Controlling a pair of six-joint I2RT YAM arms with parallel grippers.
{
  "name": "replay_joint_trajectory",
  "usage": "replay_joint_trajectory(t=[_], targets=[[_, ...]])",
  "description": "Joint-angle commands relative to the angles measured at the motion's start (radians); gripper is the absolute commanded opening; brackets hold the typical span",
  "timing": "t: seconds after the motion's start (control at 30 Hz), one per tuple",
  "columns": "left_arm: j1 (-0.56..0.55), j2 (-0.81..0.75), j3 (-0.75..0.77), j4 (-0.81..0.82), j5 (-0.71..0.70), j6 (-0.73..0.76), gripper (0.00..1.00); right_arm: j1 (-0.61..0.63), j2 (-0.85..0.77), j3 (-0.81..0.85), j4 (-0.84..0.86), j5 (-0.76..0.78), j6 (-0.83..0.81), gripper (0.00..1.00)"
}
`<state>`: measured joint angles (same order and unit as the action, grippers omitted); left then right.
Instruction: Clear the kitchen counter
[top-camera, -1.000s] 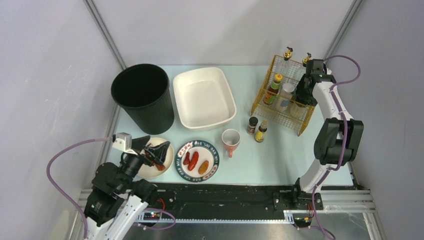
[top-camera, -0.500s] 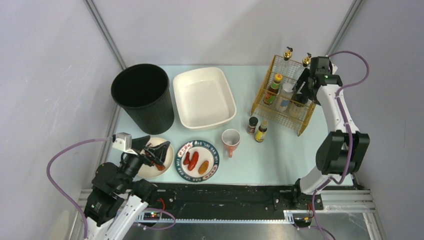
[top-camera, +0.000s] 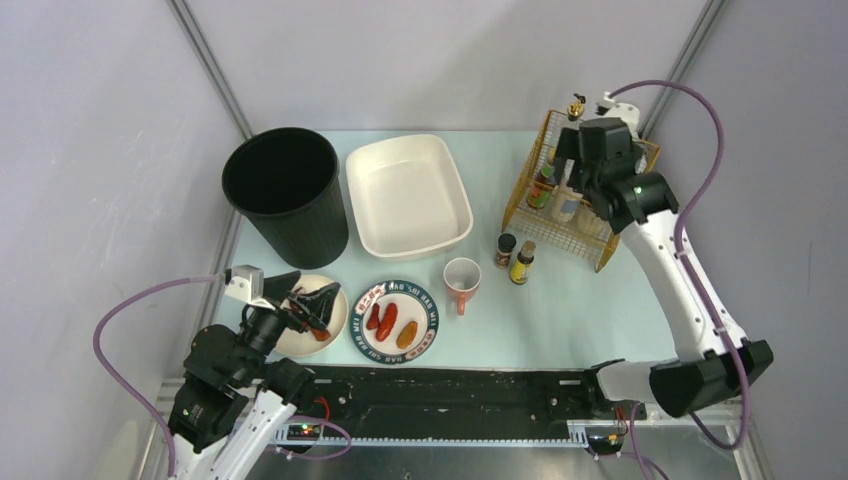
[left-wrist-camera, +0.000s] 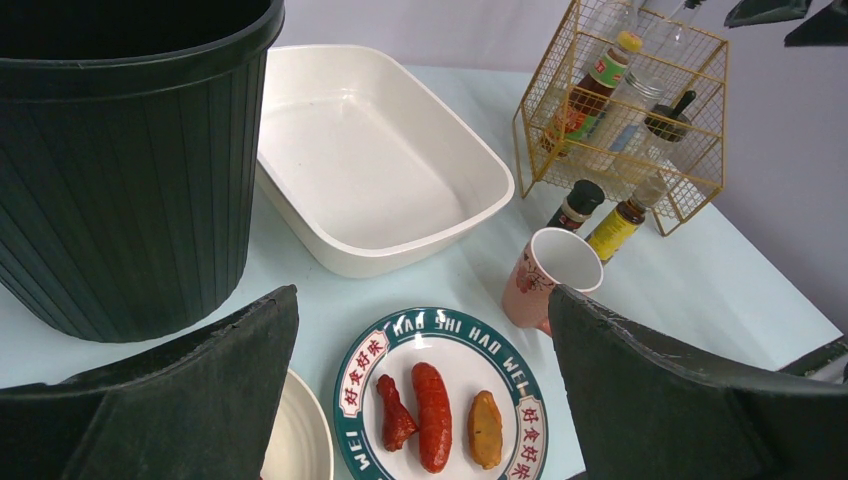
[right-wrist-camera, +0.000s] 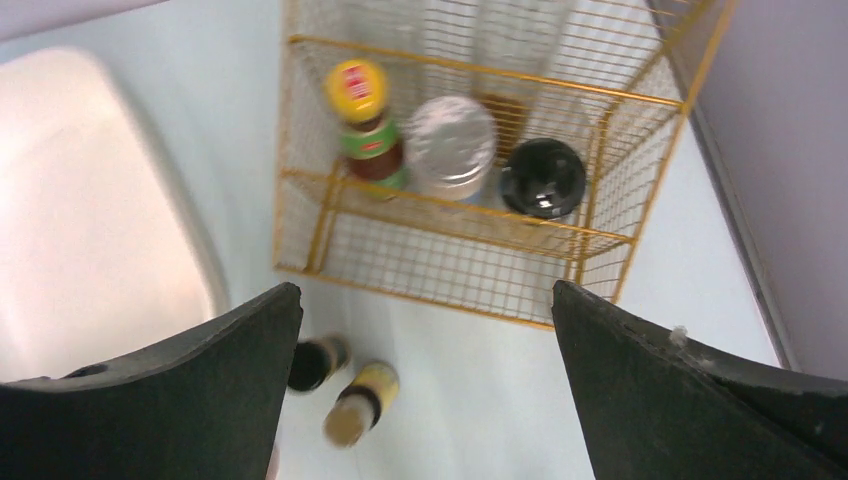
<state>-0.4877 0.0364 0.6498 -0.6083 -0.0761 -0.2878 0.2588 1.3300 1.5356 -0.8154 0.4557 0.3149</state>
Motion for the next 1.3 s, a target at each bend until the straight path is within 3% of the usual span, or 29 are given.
replay_joint_trajectory(t=[0.0, 0.13, 0.27, 0.6, 1.27], targets=[[0.000, 0.012, -0.008, 0.018, -0.007, 0.004, 0.98, 0.132, -0.121, -0.022, 0.063, 0.085, -0.084, 0.99], [0.000, 0.015, -0.007, 0.019, -0.011, 0.003, 0.98, 0.075, -0.244, -0.212, 0.210, -0.225, -0.024, 0.99], [0.000, 0.016, -0.006, 0.018, -0.012, 0.004, 0.98, 0.057, -0.236, -0.238, 0.168, -0.314, -0.015, 0.99], [0.000, 0.023, -0.006, 0.018, -0.017, 0.004, 0.98, 0.147, -0.152, -0.262, 0.069, -0.347, -0.025, 1.00], [0.000, 0.034, -0.006, 0.018, -0.012, 0.003, 0.98, 0.211, -0.024, -0.389, 0.087, -0.243, 0.040, 0.77]])
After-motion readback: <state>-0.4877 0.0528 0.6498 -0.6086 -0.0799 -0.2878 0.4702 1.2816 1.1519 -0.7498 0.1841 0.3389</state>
